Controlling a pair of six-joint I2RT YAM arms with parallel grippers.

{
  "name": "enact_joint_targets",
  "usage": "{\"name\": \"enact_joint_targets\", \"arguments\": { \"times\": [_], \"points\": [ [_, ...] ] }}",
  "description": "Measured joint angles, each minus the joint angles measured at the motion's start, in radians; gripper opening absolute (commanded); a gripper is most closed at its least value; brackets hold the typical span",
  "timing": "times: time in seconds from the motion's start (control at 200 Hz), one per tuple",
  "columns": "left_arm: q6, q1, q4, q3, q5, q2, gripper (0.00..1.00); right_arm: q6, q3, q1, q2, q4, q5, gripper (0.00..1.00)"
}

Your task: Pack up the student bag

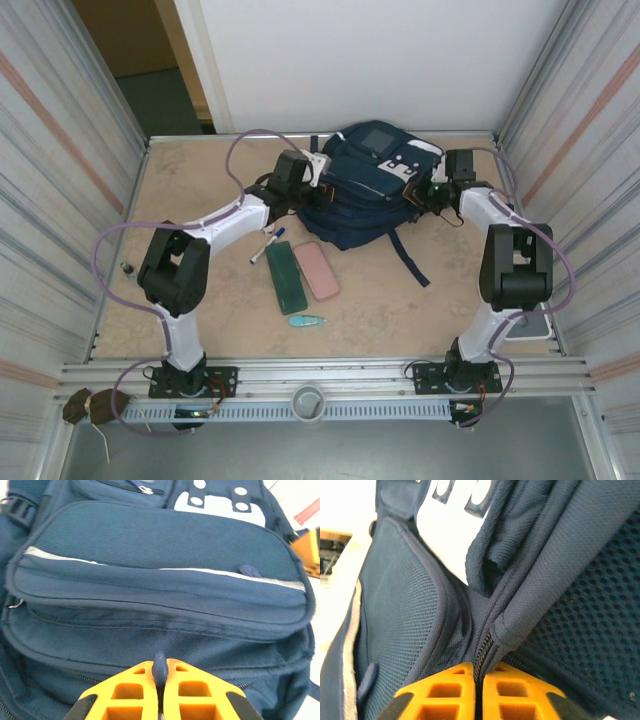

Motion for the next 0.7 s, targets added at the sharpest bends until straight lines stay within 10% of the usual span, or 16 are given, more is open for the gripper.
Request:
{"name": "enact_joint_targets", "arguments": {
  "times": [0.261, 0.701],
  "points": [
    [-0.028, -0.085, 0.000, 0.027, -0.010, -0.003, 0.00, -0.011, -0.098, -0.024, -0.193, 0.010, 0.070, 0.72],
    [-0.035, -0.155, -0.016, 0.027, -0.018, -0.017, 0.00, -0.055, -0.328, 0.318, -0.432, 0.035, 0.255, 0.79]
  ]
}}
